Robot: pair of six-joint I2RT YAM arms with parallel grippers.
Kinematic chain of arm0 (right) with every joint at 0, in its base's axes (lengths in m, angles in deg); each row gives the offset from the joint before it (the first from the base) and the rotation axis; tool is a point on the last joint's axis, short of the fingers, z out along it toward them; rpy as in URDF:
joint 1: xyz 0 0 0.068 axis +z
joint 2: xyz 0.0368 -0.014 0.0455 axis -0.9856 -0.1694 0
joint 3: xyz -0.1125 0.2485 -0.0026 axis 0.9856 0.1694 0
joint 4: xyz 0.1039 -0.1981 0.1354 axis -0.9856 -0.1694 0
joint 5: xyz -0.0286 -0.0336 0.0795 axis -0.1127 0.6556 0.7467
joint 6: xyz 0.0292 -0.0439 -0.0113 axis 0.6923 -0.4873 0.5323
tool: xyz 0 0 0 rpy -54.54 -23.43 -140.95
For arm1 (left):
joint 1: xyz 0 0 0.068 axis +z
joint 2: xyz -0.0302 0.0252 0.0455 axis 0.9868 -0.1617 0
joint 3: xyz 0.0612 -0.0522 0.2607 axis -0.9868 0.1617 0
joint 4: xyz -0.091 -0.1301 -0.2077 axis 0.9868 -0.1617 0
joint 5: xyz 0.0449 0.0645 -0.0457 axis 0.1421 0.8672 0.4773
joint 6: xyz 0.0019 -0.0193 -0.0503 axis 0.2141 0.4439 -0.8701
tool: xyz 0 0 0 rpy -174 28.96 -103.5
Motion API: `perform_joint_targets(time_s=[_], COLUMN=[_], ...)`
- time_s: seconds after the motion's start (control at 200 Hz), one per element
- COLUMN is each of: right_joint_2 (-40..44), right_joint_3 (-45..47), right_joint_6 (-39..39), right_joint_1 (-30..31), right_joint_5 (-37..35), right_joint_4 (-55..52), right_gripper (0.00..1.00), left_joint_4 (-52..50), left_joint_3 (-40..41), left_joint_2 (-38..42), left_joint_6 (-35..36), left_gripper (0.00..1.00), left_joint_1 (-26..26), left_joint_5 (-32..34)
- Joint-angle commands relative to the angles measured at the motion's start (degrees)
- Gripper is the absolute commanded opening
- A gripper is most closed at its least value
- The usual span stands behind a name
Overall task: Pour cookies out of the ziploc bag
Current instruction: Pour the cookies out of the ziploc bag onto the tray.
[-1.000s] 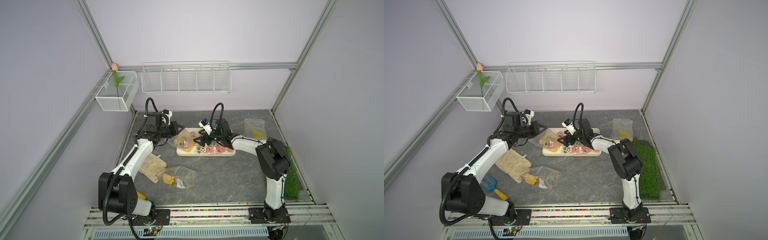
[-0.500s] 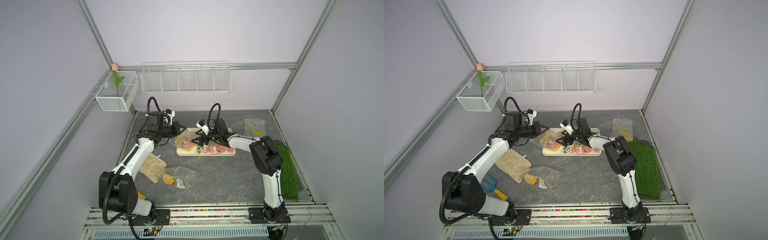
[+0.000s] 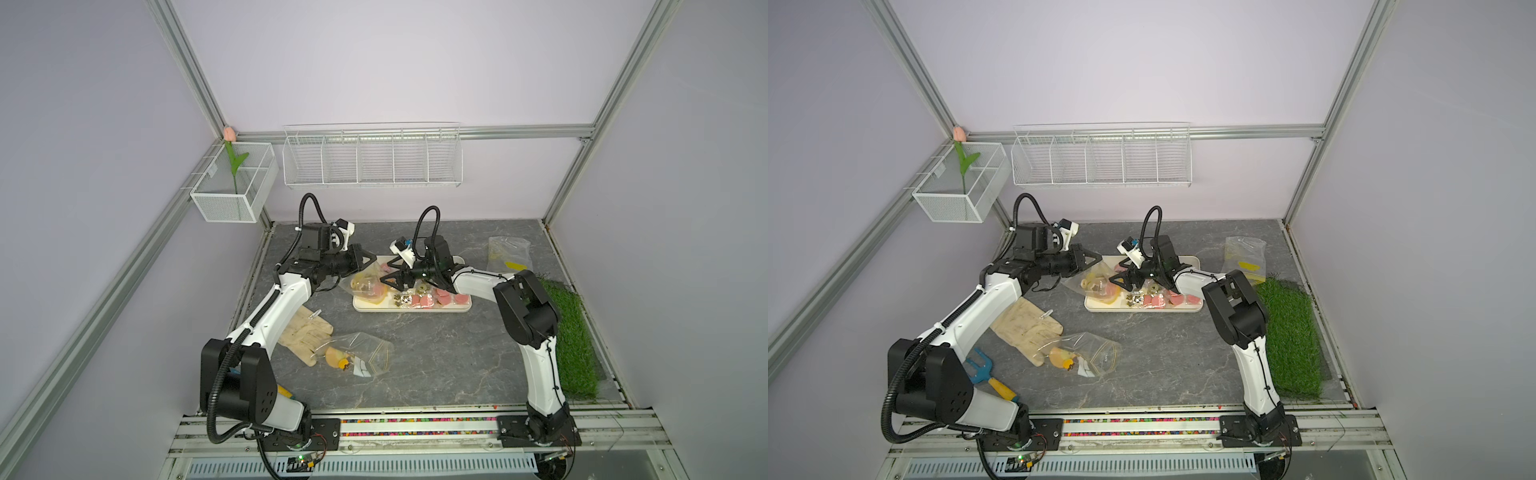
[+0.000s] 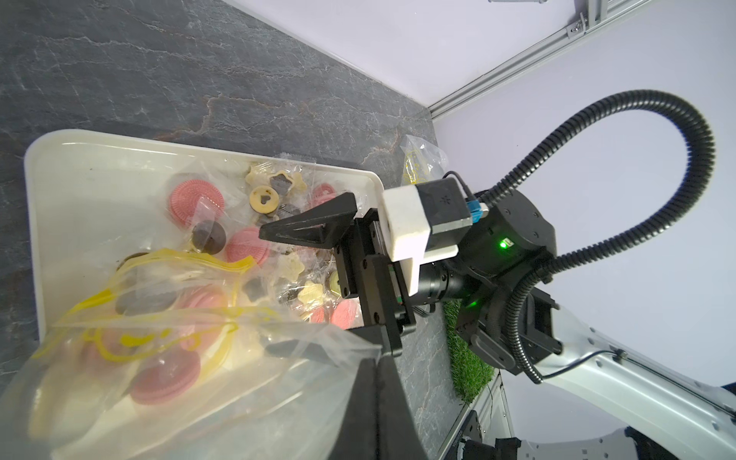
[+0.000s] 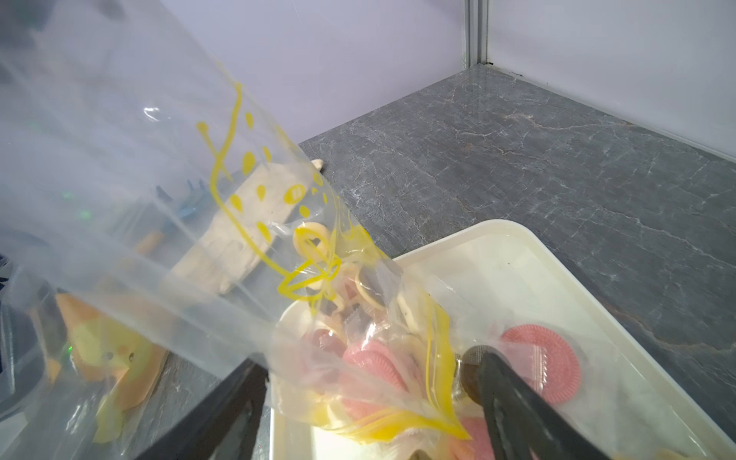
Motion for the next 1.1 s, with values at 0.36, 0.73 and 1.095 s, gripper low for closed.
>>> perform_joint_targets(time_s=[0.36,0.73,1.095], right_joint_2=[-4.8,-5.7,-4.6], right_joint_3=[-4.3,-7.0,-5.6], right_joint_6=[1.1,0.1,0.1], right_joint_1=[0.0,-0.1,-0.1], right_joint_5=[3.9,3.7,2.0], right_joint_4=[2.0,-2.7,-2.4], right_gripper=[0.75,0.48,0.24], left_joint_4=[-2.6,-2.7,-3.2], left_joint_3=[-3.3,-3.2,-3.2], left_joint_2=[-1.7,-2.0,-2.1], left_joint_6=[3.0,3.0,3.1], left_gripper=[0.00,0.00,0.00], left_joint_1=[-0.9,-0.9,-0.9], left_joint_5=[-1.6,-1.2,-0.9])
